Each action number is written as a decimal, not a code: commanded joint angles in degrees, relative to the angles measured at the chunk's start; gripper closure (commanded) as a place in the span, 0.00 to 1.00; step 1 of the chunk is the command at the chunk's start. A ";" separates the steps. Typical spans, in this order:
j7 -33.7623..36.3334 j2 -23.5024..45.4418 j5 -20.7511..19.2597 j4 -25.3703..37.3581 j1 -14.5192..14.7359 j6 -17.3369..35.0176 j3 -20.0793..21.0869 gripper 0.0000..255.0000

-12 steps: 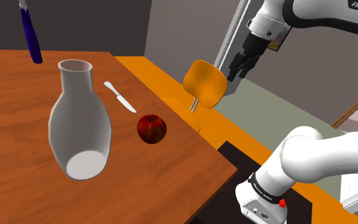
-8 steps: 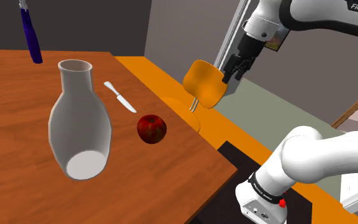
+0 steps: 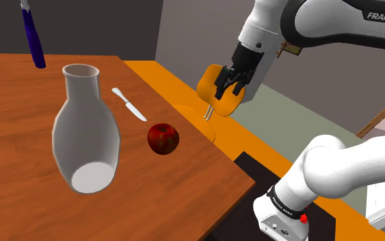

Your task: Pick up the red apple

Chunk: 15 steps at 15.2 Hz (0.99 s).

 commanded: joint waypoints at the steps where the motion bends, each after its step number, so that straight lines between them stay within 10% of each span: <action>1: 2.82 1.99 1.09 0.01 0.52 2.36 2.39 0.00; 15: 25.15 23.86 -0.47 11.95 0.74 14.10 20.23 0.00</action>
